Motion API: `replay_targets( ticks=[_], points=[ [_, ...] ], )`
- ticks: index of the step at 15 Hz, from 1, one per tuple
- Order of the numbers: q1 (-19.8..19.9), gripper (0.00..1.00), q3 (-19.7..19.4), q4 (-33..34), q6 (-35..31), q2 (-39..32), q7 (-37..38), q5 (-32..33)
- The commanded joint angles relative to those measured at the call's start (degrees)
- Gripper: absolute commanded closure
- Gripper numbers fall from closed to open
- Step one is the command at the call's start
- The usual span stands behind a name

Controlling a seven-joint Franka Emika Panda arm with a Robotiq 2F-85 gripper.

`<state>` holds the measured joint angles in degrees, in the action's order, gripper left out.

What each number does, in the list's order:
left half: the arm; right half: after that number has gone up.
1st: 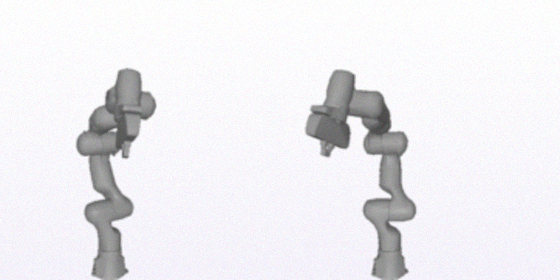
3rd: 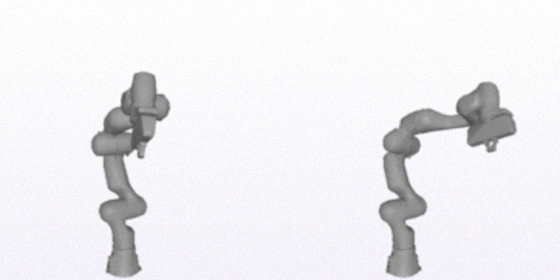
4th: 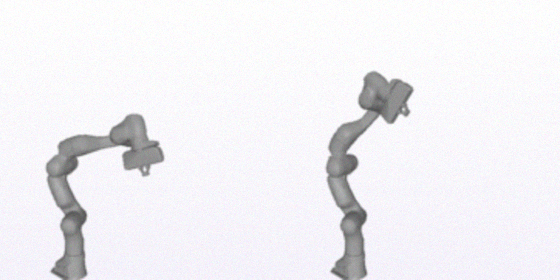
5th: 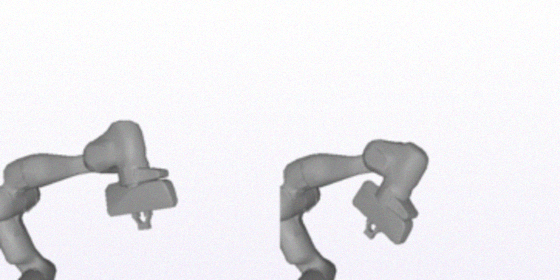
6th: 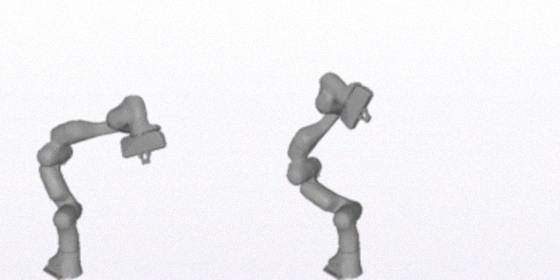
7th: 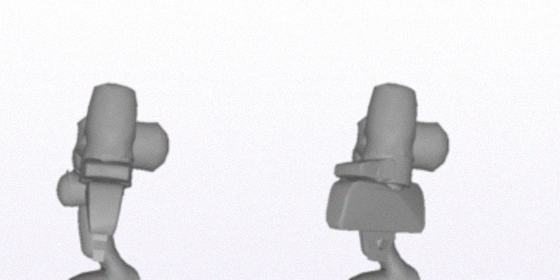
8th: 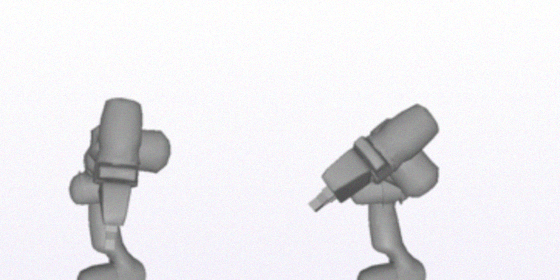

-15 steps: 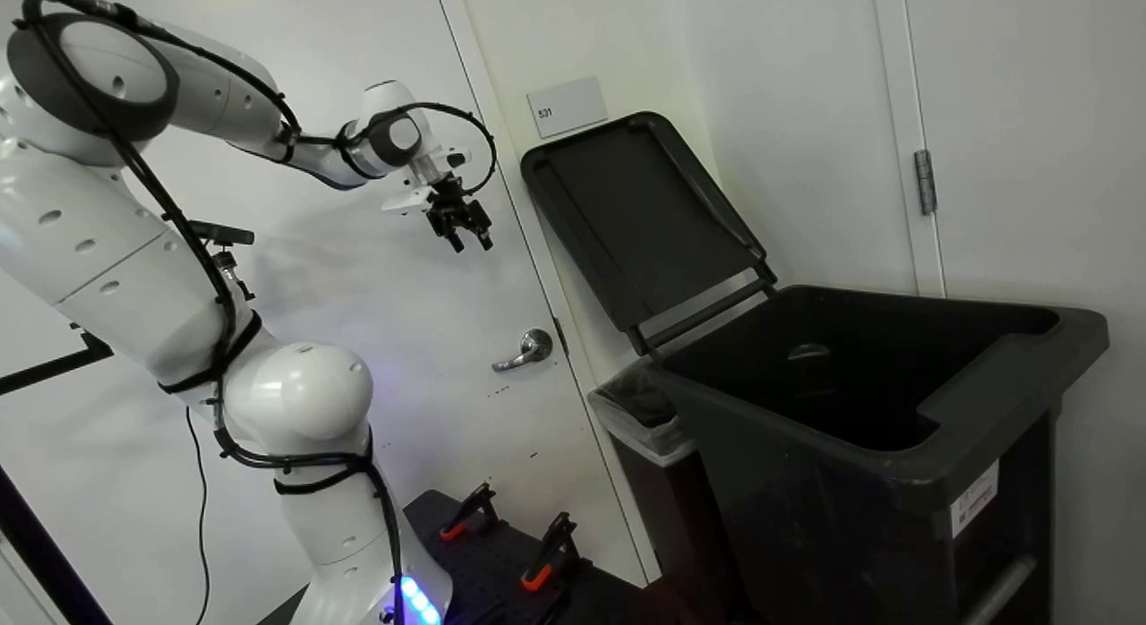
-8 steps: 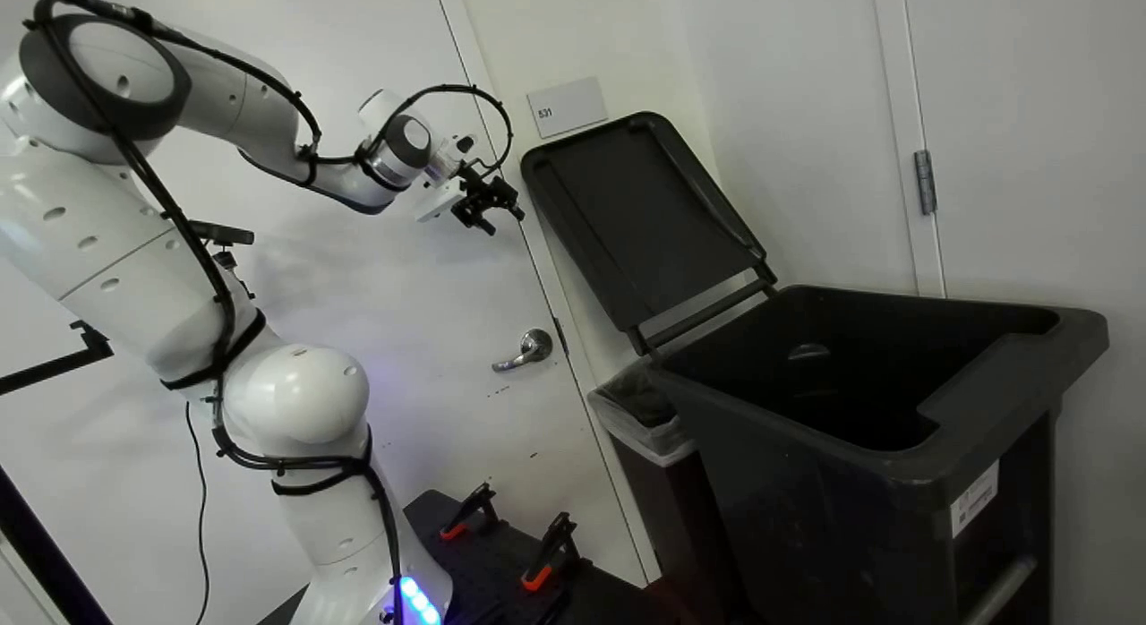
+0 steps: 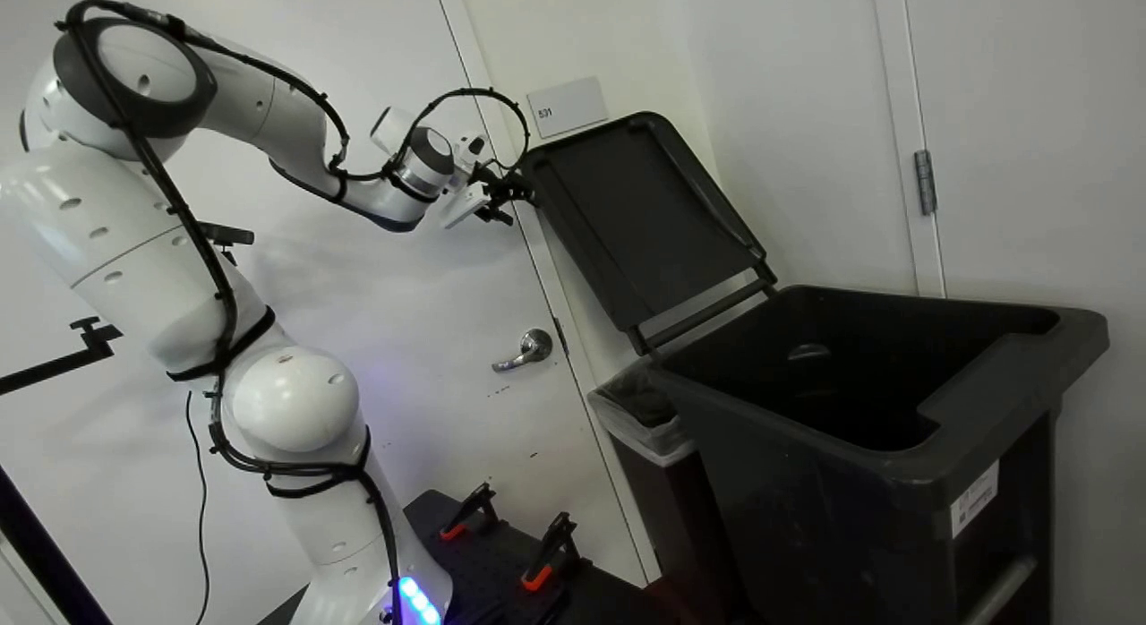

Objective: Close the black bin

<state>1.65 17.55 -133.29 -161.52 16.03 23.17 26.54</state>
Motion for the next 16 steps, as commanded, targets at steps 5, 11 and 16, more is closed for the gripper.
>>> replay_targets(
  ticks=[5, 11, 16],
  points=[
    [1.4, 0.00, 0.9, 1.6, -3.0, -1.6, 0.5, 4.0],
    [2.1, 0.00, 0.6, 5.2, -9.4, -6.3, -0.9, 8.3],
    [4.8, 0.00, 1.7, 9.6, -7.5, -10.2, 2.4, 19.0]
  ],
)
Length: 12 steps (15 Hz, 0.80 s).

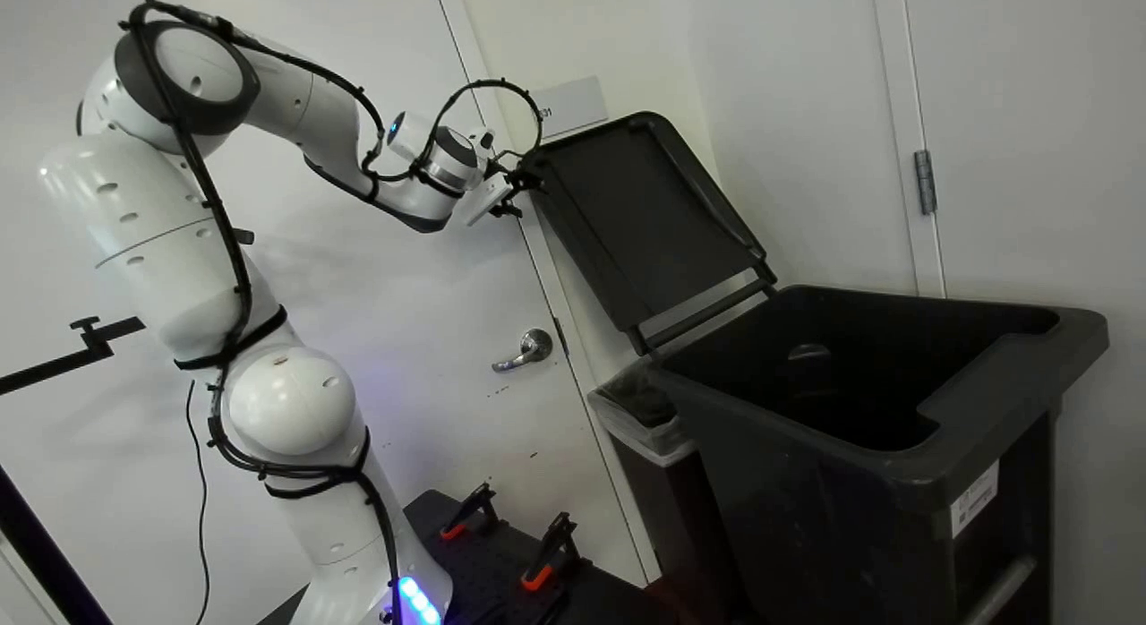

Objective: Close the black bin

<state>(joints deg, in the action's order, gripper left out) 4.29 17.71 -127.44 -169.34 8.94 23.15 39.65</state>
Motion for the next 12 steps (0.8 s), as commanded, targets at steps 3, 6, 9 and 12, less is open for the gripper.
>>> replay_targets(
  ticks=[3, 6, 9, 12],
  points=[
    [1.9, 0.00, 1.3, 6.3, 0.2, -6.7, 3.8, 10.8],
    [1.5, 0.00, 1.2, 9.1, 0.4, -9.9, 5.4, 15.1],
    [1.0, 0.00, 0.6, 12.7, 0.7, -12.7, 11.6, 23.5],
    [0.1, 0.00, 0.2, 16.7, 1.6, -15.1, 21.2, 34.5]
  ],
)
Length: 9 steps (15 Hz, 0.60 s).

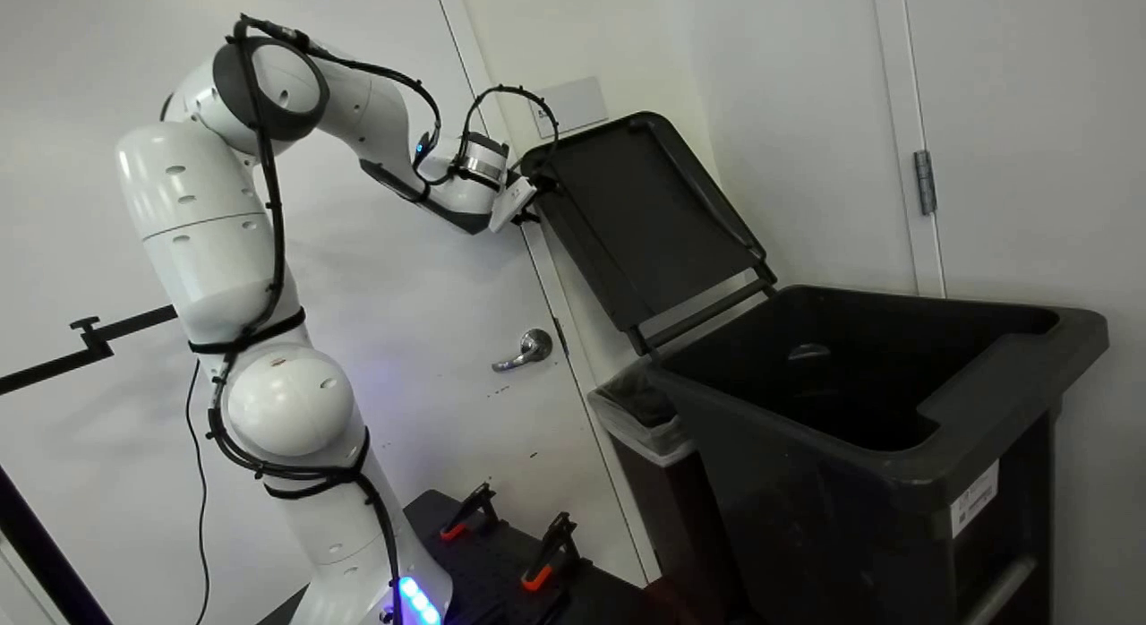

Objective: Close the black bin

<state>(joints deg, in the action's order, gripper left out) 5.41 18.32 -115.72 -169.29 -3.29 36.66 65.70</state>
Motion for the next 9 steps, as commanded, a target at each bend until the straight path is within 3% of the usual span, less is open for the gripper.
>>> replay_targets(
  ticks=[1, 6, 7, 9],
  points=[
    [-1.3, 0.00, -0.3, 6.0, 2.0, -3.7, 10.2, 11.4],
    [-2.8, 0.03, -0.1, 9.1, 4.9, -7.0, 19.8, 21.7],
    [-3.0, 0.26, -0.1, 9.4, 5.3, -7.4, 21.0, 22.8],
    [-3.4, 0.32, -0.1, 9.5, 6.4, -7.5, 23.5, 25.0]
  ],
)
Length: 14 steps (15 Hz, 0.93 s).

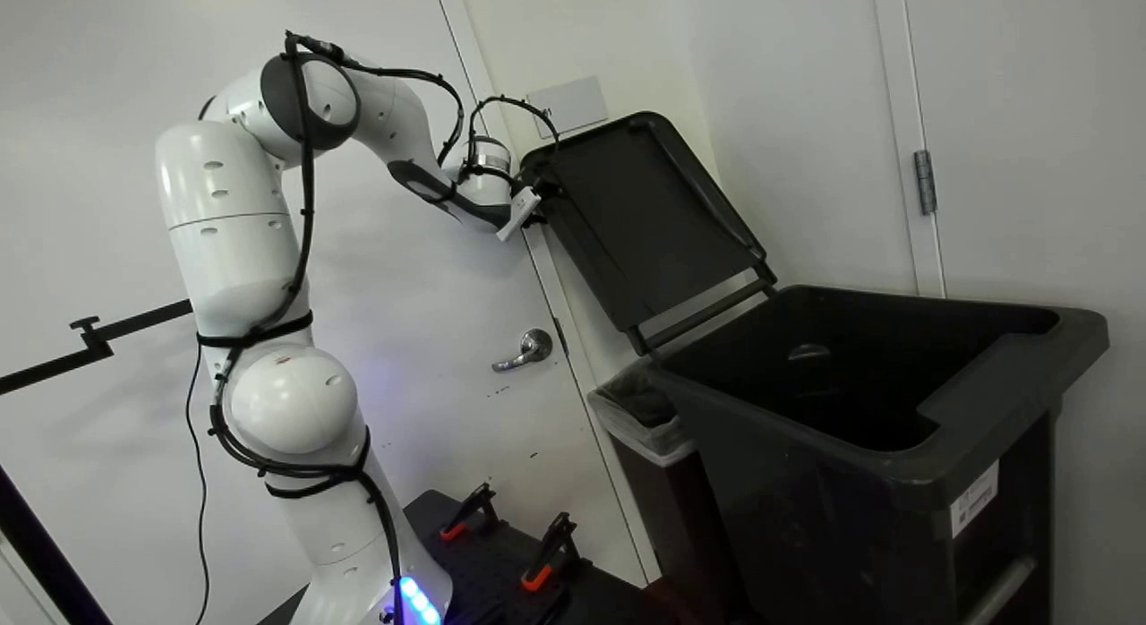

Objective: Close the black bin

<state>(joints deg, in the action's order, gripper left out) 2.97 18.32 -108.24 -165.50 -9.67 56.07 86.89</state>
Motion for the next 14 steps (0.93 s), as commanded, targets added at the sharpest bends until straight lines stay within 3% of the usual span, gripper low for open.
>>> replay_targets(
  ticks=[1, 6, 14],
  points=[
    [-1.1, 0.41, -0.1, 1.7, 3.1, -0.8, 4.9, 4.4],
    [-1.6, 0.78, -0.1, -0.7, 4.0, 1.6, 8.0, 4.2],
    [0.7, 0.78, -1.5, -8.6, 3.8, 10.9, 12.1, -2.5]
  ],
)
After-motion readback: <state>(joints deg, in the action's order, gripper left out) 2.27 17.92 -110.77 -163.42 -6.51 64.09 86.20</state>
